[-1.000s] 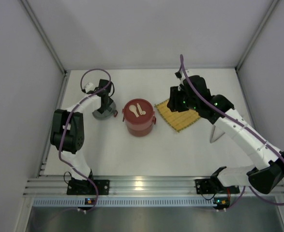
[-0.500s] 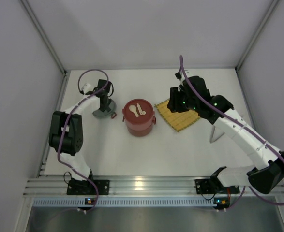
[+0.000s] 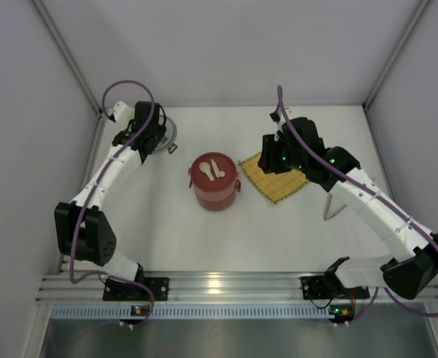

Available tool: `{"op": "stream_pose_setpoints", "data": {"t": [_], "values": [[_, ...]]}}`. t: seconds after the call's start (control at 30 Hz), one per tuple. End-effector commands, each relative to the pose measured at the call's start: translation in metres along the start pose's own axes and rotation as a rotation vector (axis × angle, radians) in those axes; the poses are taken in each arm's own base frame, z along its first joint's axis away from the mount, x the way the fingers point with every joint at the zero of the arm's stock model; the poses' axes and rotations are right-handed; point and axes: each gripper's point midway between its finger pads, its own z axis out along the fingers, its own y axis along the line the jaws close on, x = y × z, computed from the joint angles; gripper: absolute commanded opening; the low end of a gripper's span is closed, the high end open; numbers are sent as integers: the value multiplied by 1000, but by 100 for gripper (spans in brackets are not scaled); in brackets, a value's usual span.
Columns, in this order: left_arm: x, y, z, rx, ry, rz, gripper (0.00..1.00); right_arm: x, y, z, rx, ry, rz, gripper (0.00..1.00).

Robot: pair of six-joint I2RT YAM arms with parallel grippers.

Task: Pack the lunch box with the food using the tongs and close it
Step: Pick up the box lid from the center of the board, then place the box lid in the packing box.

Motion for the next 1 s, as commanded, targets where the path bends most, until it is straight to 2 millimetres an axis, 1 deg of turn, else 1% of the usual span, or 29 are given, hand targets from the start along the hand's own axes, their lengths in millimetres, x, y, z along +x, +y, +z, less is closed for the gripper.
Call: {"op": "stream_pose_setpoints", "data": {"t": [0.0, 0.07, 0.1, 0.17, 0.2, 0.27, 0.3, 0.33, 0.37, 0.4, 0.43, 0.47, 0.5, 0.53, 0.57, 0.6, 0.63, 0.67, 0.7, 0.73, 0.77, 0.8, 0.83, 0.87, 0.9, 0.93, 0.97], "values": [[-42, -48, -58, 171, -90, -13, 0, -26, 1, -6, -11, -89, 26, 39], [-43, -56, -71, 202, -91, 10, 0, -27, 2, -7, -16, -94, 31, 39], [-43, -64, -84, 235, -87, 15, 0, -28, 4, -8, -25, -95, 32, 39], [-43, -71, -98, 276, -82, 35, 0, -30, 7, -9, -37, -102, 37, 39], [-37, -76, -105, 300, -64, 50, 0, -31, 9, -10, -47, -102, 37, 39], [-35, -84, -119, 340, -47, 82, 0, -33, 10, -11, -50, -105, 37, 39], [-26, -89, -126, 369, -12, 105, 0, -38, 9, -13, -43, -117, 36, 39], [-26, -97, -135, 403, 2, 133, 0, -40, 8, -14, -38, -122, 35, 39], [-22, -102, -140, 426, 24, 158, 0, -42, 7, -15, -30, -128, 37, 39], [-13, -103, -146, 444, 63, 201, 0, -45, 6, -17, -25, -134, 37, 39], [-10, -111, -160, 494, 99, 245, 0, -46, 7, -18, -25, -136, 35, 39], [-6, -110, -165, 496, 112, 274, 0, -47, 6, -20, -24, -141, 36, 39], [2, -107, -172, 500, 136, 317, 0, -47, 6, -21, -22, -142, 34, 39], [5, -105, -177, 510, 154, 349, 0, -47, 6, -21, -26, -144, 36, 39], [1, -104, -184, 514, 158, 355, 0, -46, 6, -20, -27, -140, 37, 39], [3, -98, -185, 501, 172, 372, 0, -46, 8, -20, -33, -140, 38, 39], [3, -97, -186, 501, 178, 369, 0, -46, 9, -20, -39, -141, 46, 39], [6, -91, -188, 496, 190, 358, 0, -46, 10, -19, -47, -141, 48, 39], [10, -89, -188, 503, 202, 346, 0, -45, 15, -19, -72, -136, 51, 39], [11, -93, -191, 520, 208, 290, 0, -47, 19, -19, -91, -146, 60, 39], [5, -90, -196, 520, 178, 256, 0, -48, 21, -20, -106, -151, 64, 39], [17, -81, -192, 503, 180, 248, 0, -45, 27, -19, -138, -140, 64, 39], [15, -82, -194, 502, 158, 188, 0, -46, 28, -17, -146, -142, 65, 39], [5, -78, -201, 510, 118, 149, 0, -45, 28, -14, -144, -137, 60, 39], [8, -76, -204, 517, 121, 135, 0, -47, 24, -11, -120, -138, 60, 39], [14, -69, -202, 502, 134, 108, 0, -46, 22, -7, -109, -132, 56, 39], [13, -69, -208, 518, 132, 92, 0, -44, 15, 7, -75, -112, 60, 39]]}}
